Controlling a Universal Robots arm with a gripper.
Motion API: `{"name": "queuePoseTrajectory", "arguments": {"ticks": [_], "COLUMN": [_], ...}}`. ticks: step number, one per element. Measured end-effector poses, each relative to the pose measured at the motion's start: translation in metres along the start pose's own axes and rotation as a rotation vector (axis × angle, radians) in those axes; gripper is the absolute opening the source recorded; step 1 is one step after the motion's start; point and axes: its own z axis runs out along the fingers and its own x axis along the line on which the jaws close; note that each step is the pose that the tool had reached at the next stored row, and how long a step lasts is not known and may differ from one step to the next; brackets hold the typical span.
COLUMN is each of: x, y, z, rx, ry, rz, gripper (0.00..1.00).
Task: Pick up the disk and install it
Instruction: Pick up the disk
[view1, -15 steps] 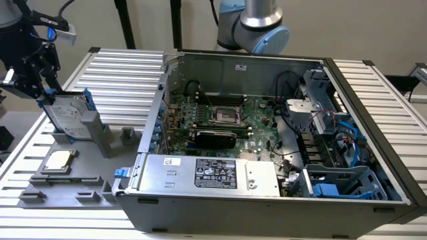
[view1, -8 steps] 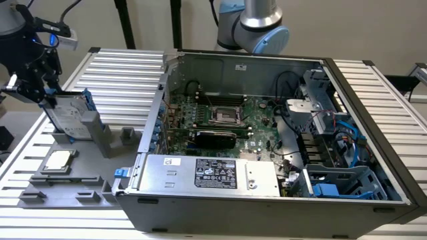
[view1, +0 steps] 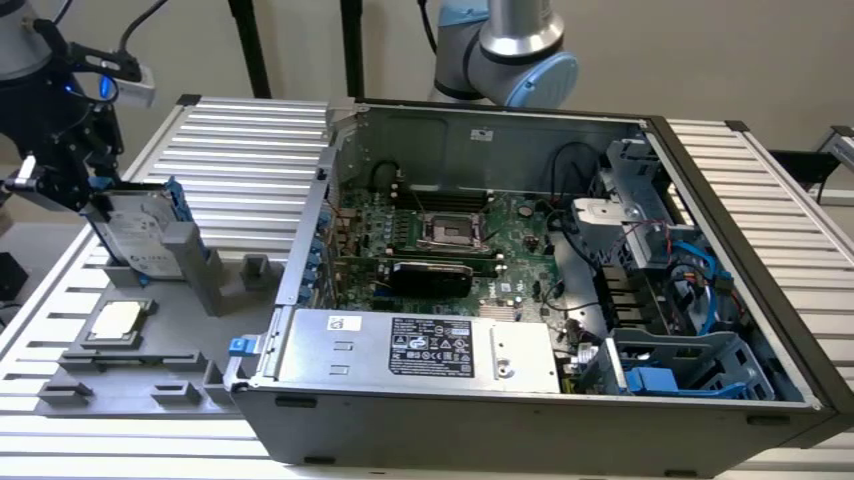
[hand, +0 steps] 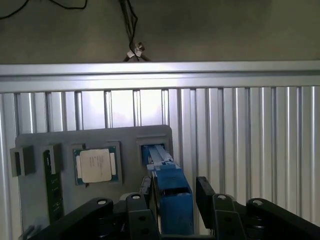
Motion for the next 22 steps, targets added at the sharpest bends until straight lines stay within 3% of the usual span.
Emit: {"name": "queuePoseTrajectory", "arguments": {"ticks": [9, 16, 22], "x": [0.0002, 0.0001, -0.0002], "y": [0.0012, 0.0011, 0.0002], "z": [0.0020, 0.0022, 0.0023], "rx": [-0.0011, -0.0018, -0.0021], "ry": [0.0010, 0.0127, 0.0173], "rz": [-0.011, -0.028, -0.035], "gripper": [0.48, 0.48, 0.48]}}
